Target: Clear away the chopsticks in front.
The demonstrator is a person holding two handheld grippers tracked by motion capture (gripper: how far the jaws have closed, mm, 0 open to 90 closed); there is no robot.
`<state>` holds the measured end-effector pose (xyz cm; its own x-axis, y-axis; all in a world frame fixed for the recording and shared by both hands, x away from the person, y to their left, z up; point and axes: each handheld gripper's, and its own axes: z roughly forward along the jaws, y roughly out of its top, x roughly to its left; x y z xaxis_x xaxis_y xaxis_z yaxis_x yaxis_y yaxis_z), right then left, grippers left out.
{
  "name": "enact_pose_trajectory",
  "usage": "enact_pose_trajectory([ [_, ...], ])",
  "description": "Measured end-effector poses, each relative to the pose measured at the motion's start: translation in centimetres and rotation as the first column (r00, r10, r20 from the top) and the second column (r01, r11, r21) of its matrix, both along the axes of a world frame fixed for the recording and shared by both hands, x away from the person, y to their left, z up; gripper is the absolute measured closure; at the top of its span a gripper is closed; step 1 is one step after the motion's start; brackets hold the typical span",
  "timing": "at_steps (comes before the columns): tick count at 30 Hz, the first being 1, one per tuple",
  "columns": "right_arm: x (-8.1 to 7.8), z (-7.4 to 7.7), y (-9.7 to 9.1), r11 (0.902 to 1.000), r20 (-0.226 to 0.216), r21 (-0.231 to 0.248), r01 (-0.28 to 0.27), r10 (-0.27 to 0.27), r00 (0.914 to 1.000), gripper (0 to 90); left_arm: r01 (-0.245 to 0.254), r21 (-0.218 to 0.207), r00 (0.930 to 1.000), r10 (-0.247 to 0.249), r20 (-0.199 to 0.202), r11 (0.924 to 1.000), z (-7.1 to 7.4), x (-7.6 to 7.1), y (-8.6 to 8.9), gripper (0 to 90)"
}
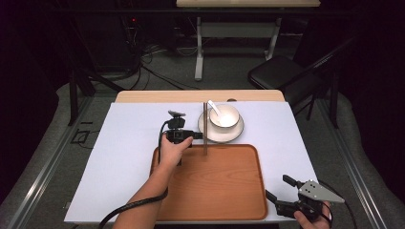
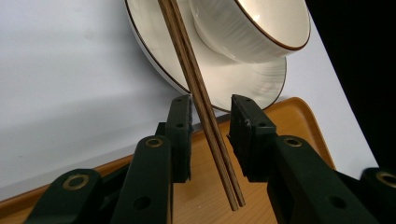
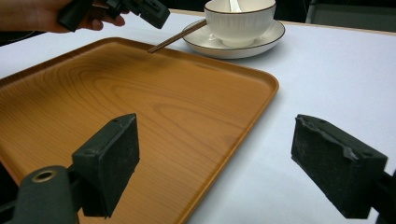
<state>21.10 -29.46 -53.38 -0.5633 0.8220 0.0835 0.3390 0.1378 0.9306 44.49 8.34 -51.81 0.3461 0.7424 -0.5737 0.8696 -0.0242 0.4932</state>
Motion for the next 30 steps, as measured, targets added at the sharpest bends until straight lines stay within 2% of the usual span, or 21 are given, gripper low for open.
enact_pose_trajectory([
  [5,0.0,0.0,0.0,1.0,0.0,0.0,-0.001,0.001,1.0,15.0,0.002,-0.002,0.9998,-0.002,-0.019,1.0,-0.5,0.0,-0.4,71.2],
  [10,0.0,0.0,0.0,1.0,0.001,0.0,-0.002,0.002,1.0,15.0,0.018,0.021,0.9994,-0.017,-0.03,0.9996,-0.8,0.0,-0.7,73.0],
  [30,0.0,0.0,-0.1,1.0,0.003,0.002,-0.001,0.001,1.0,15.0,0.018,0.024,0.9971,-0.016,-0.075,0.9996,-1.2,0.1,-1.6,78.4],
])
